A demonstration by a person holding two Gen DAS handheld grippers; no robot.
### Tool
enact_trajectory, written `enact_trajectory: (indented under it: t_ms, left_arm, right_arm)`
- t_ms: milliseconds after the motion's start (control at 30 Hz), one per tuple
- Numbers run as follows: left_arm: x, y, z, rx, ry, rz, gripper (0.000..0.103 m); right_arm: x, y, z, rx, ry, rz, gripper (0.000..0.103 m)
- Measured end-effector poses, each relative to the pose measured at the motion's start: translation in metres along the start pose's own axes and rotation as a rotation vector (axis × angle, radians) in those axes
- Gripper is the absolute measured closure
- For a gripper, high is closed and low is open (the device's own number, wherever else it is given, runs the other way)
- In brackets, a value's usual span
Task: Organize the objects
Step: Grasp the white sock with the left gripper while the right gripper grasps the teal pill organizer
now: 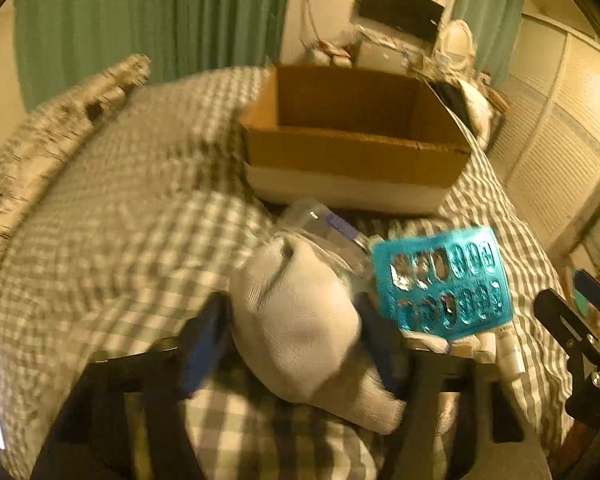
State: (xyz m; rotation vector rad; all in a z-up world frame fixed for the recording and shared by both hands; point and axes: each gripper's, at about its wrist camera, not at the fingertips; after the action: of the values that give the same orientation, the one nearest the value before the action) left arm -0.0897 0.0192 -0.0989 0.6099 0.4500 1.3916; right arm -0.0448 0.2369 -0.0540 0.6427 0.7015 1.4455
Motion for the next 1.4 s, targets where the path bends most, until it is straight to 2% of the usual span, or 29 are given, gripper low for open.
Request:
enact_trajectory:
  t_ms: [67, 167, 433, 567, 700, 767, 833, 967, 1100, 1133, 1167, 1200, 1233, 1267, 1367, 1400]
  left_arm:
    - [0.005, -0.002, 0.001, 0.007, 0.008, -0.025, 0.051]
    - [0.007, -0.003, 0.011, 0.024, 0.013, -0.035, 0.054]
    - [-0.011, 0.013, 0.066, 0.137, 0.026, -0.033, 0.055]
    - [-0.024, 0.014, 0.069, 0.136, 0.076, -0.03, 0.055]
    - [-0.036, 0.011, 0.061, 0.117, 0.09, -0.016, 0.055]
    - [-0.04, 0.01, 0.056, 0.112, 0.095, -0.011, 0.055]
    - [-0.043, 0.009, 0.052, 0.107, 0.092, -0.008, 0.055]
    - [-0.045, 0.007, 0.047, 0.094, 0.081, -0.004, 0.055]
    - [-0.046, 0.003, 0.048, 0.095, 0.078, -0.003, 0.055]
    - [-0.046, 0.003, 0.049, 0.097, 0.078, -0.002, 0.055]
    - [-0.045, 0.003, 0.05, 0.099, 0.08, -0.002, 0.055]
    - [-0.045, 0.003, 0.052, 0.102, 0.082, -0.002, 0.055]
    - [-0.044, 0.003, 0.054, 0.105, 0.083, -0.003, 0.055]
    - [-0.044, 0.003, 0.056, 0.109, 0.085, -0.003, 0.055]
    - [-0.043, 0.003, 0.063, 0.12, 0.086, -0.003, 0.055]
    - [-0.042, 0.003, 0.067, 0.125, 0.088, -0.003, 0.055]
  right_arm:
    - [-0.001, -0.001, -0.005, -0.014, 0.001, 0.0, 0.0]
    - [-0.004, -0.001, -0.009, -0.024, 0.0, 0.008, 0.0]
    - [-0.029, 0.009, -0.009, -0.029, 0.042, 0.07, 0.0]
    - [-0.055, 0.013, -0.026, -0.067, 0.065, 0.128, 0.0]
    - [-0.077, 0.007, -0.05, -0.12, 0.073, 0.173, 0.001]
    - [-0.083, 0.004, -0.06, -0.149, 0.07, 0.188, 0.005]
    - [-0.085, 0.001, -0.067, -0.174, 0.07, 0.195, 0.017]
    - [-0.087, -0.001, -0.068, -0.18, 0.085, 0.201, 0.033]
    - [-0.09, -0.002, -0.06, -0.157, 0.074, 0.219, 0.034]
    - [-0.09, -0.002, -0.056, -0.15, 0.08, 0.216, 0.05]
    - [-0.09, -0.001, -0.053, -0.146, 0.093, 0.211, 0.05]
    - [-0.088, 0.0, -0.048, -0.139, 0.102, 0.203, 0.055]
    - [-0.088, 0.002, -0.045, -0.129, 0.108, 0.2, 0.066]
    - [-0.087, 0.003, -0.04, -0.12, 0.118, 0.196, 0.067]
    - [-0.086, 0.005, -0.027, -0.103, 0.153, 0.195, 0.081]
    - [-0.086, 0.005, -0.021, -0.091, 0.173, 0.188, 0.088]
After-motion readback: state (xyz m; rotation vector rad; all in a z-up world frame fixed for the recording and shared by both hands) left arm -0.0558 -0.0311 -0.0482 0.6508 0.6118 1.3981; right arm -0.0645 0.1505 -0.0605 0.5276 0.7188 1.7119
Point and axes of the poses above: each gripper's, at about its wrist camera, not at the fingertips, and z roughly against the way its jaws point, x to its right, y to its top, and after that the axes turned 6 degrees about -z, right-handed
